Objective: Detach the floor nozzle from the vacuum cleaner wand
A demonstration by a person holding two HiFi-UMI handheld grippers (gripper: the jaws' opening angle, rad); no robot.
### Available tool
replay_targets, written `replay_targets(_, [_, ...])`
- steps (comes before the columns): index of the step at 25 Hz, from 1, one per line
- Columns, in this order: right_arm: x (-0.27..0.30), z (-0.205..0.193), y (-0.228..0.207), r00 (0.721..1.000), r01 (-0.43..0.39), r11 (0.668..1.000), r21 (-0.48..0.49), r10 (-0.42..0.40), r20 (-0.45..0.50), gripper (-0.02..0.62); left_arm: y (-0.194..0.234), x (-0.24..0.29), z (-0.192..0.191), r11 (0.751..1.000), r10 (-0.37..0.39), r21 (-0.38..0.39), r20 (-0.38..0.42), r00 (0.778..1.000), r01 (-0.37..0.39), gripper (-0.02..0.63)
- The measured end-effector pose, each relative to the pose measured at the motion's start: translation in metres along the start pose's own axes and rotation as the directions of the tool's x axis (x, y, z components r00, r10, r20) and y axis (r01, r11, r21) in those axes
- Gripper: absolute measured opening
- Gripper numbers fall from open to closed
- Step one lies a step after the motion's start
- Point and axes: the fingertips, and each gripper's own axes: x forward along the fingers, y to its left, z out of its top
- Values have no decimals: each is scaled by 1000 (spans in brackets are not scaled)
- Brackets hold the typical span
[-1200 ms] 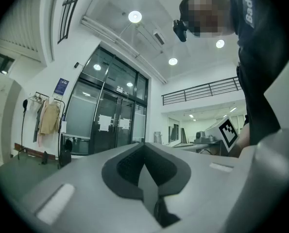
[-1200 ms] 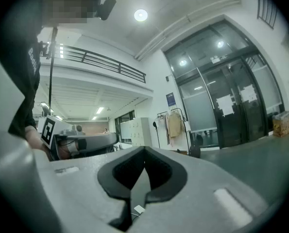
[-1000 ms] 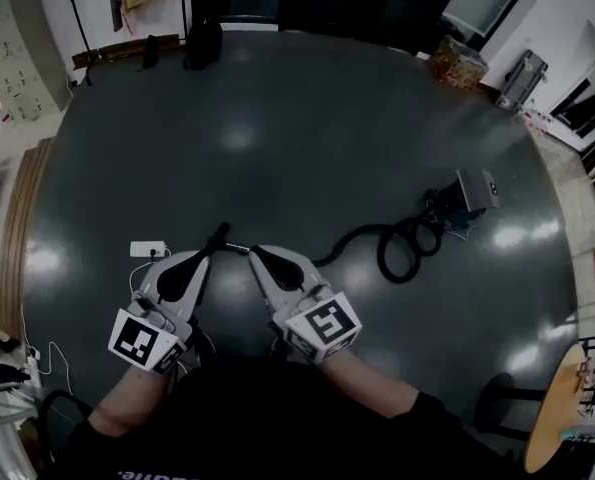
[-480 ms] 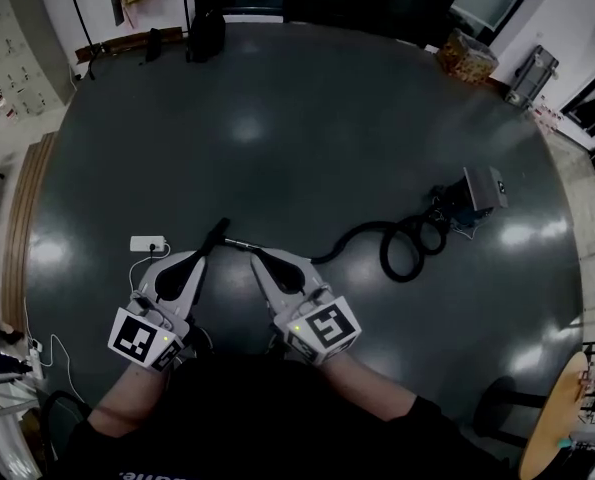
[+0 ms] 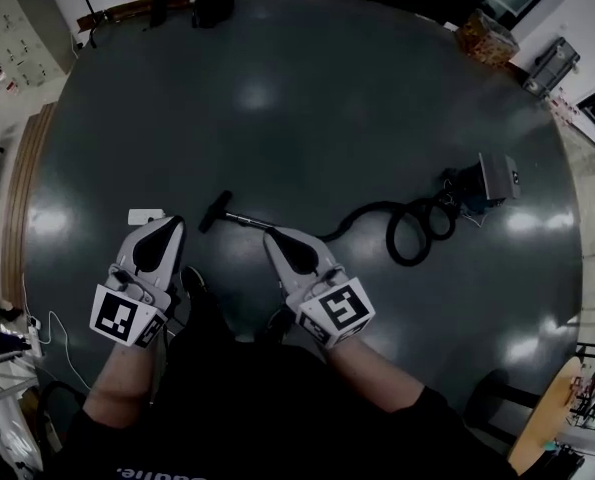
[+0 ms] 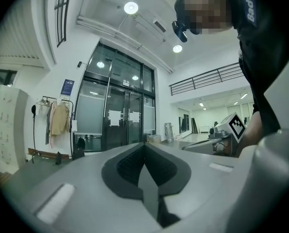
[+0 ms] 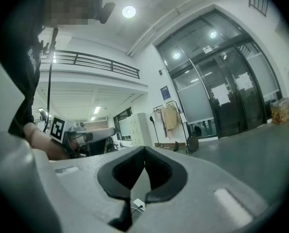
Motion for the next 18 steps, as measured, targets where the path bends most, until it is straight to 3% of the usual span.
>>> replay_targets(9, [80,-13,9,996,65,998,11,-64,-69,3,98,27,-33,994,-98,-46,-7,995,98,2])
replay_targets(13, [106,-24,8,985,133,991,28,-129,-114,8,139,39,-52,983,-154,-102,-6,988,153,2])
replay_targets(18, [128,-34,-7,968,217,976,28,-212,-138,23,167,53,-78,967,-231,-115,-23,973,227,2])
